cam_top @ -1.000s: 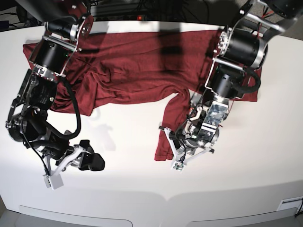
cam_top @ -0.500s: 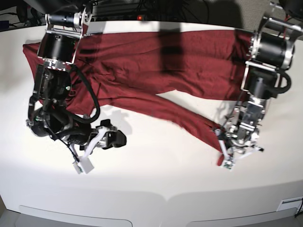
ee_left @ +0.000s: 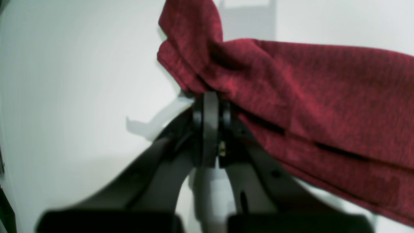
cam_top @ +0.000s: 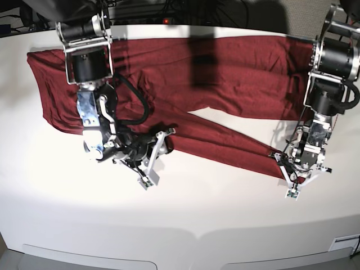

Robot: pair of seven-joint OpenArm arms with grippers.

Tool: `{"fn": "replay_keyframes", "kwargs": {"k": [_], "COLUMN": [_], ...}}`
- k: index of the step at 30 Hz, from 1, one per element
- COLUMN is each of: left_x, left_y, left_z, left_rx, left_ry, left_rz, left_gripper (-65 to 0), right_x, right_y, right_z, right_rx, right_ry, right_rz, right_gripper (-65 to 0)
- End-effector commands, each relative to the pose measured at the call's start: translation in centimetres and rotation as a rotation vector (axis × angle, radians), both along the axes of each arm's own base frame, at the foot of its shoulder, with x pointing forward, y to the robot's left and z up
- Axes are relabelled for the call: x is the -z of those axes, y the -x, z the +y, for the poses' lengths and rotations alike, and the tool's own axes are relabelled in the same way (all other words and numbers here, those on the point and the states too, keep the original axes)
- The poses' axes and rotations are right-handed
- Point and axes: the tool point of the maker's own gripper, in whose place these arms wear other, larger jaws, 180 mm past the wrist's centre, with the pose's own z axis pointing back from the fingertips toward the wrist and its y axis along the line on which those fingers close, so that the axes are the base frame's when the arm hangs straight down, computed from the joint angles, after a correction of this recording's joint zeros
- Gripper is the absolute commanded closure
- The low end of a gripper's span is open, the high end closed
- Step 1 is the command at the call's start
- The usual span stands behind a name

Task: Fold the T-shirt properly
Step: 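Pull the sleeve cuff with left gripper along the folded shirt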

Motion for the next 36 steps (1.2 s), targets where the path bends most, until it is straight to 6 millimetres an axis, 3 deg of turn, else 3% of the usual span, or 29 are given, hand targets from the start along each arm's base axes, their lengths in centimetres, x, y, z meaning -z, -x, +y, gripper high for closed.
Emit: {"fn": "replay_keyframes", "kwargs": {"k": [1,5,12,19,27,31,34,36], "left_x": [-0.7,-0.6,-0.6,-0.4,-0.7,-2.6,-4.4,-5.7], "left_y": [-0.6,-0.6,-0.5,-0.3,-0.5,-1.9,-3.1,-3.8], "left_z": [-0.5,-0.4,-0.4,-0.3,-0.3,-1.3,-2.6,-3.5], "left_rx": [0.004,0.004,0.002,-0.002,-0.001,0.019,0.030,0.040], "left_ry": [0.018,0.013,0.013,0.011,0.010,0.031,0.082,0.114], "left_rz": [-0.006,0.000,0.003,0.015,0.011,-0.056,-0.117,-0.157], "left_gripper": [0.0,0.0,0.0,0.0,0.0,0.0,-16.8,-22.9], "right_x": [-1.5,-1.0,1.1,2.2,1.2,1.2,1.2,1.3], "right_y": [-1.5,-1.6,0.1,0.1,-1.0,-1.0,-0.9,-0.9], "right_z": [0.2,-0.5,-3.9,-7.9,-8.2,-8.1,-8.2,-8.2], "right_rx": [0.000,-0.005,0.005,0.073,0.076,0.076,0.076,0.076], "right_ry": [-0.014,0.047,0.143,0.192,0.196,0.197,0.199,0.199], "right_rz": [-0.058,-0.061,0.008,0.030,0.006,0.007,0.010,0.016], "right_gripper": [-27.5,-27.5,-27.5,-1.8,0.0,0.0,0.0,0.0]}}
